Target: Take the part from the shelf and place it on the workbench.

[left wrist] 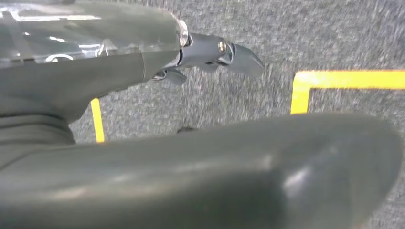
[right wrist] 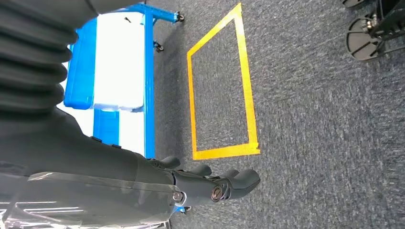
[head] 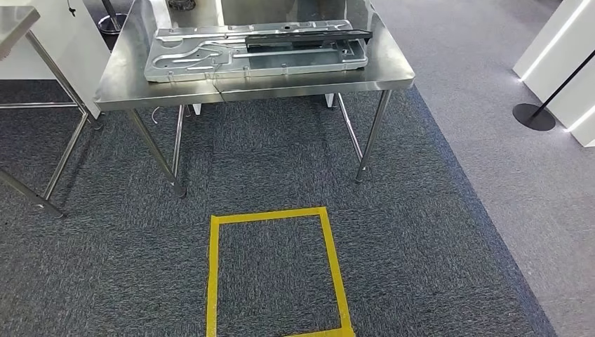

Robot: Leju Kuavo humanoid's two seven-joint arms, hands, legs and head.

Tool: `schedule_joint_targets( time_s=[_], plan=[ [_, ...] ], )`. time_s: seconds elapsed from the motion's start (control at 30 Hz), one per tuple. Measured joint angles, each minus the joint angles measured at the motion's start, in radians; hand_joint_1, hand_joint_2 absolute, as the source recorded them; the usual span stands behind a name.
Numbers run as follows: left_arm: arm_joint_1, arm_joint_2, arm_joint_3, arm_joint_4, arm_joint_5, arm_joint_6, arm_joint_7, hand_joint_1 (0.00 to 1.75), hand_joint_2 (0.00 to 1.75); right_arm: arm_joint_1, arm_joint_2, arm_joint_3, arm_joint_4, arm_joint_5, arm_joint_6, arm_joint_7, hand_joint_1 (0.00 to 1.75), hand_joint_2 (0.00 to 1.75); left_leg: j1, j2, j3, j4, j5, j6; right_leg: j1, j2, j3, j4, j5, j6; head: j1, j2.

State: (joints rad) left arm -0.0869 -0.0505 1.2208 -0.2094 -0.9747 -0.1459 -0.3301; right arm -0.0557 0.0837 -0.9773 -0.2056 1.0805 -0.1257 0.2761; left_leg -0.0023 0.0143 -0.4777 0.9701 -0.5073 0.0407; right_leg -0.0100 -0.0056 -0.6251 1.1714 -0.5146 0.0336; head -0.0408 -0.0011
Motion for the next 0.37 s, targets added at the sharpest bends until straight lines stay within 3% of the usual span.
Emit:
schedule_joint_targets(
  time_s=[0.07,0.1,0.2,0.33,0.37],
  plan=[
    [-0.001,-0.004,0.002,0.000,0.000,0.000,0.000,0.00,0.00,-0.002,-0.003,-0.001,0.000,0.001,-0.003,0.004,0.00,1.75,-0.005,0.000,-0.003,0.005,-0.001,-0.004,0.006,-0.001,0.075,-0.132,0.036,-0.013,0.000,0.000],
    [-0.002,-0.005,0.003,0.000,0.001,0.000,0.000,0.00,0.00,-0.003,-0.004,-0.002,0.000,0.002,-0.006,0.004,0.00,1.75,-0.007,0.000,-0.007,0.009,-0.002,-0.006,0.007,-0.001,0.091,-0.167,0.041,-0.017,0.000,0.000],
    [-0.003,-0.006,0.007,0.000,0.005,0.004,0.005,0.00,0.00,-0.003,-0.005,-0.006,0.000,0.008,-0.023,0.005,0.00,1.75,-0.008,0.001,-0.015,0.015,-0.003,-0.009,0.009,0.000,0.092,-0.184,0.040,-0.016,0.000,0.000],
    [-0.004,-0.007,0.010,0.000,0.006,0.013,0.023,0.00,1.75,-0.004,-0.006,-0.008,0.000,0.020,-0.038,-0.001,0.00,0.00,-0.004,0.001,-0.017,0.013,0.002,-0.016,0.014,0.000,0.088,-0.181,0.041,-0.023,0.000,0.000],
    [-0.004,-0.007,0.011,0.000,0.006,0.014,0.025,0.00,1.75,-0.004,-0.006,-0.008,0.000,0.021,-0.039,-0.003,0.00,0.00,-0.004,0.001,-0.017,0.013,0.002,-0.017,0.014,0.000,0.088,-0.181,0.041,-0.024,0.000,0.000]
  ],
)
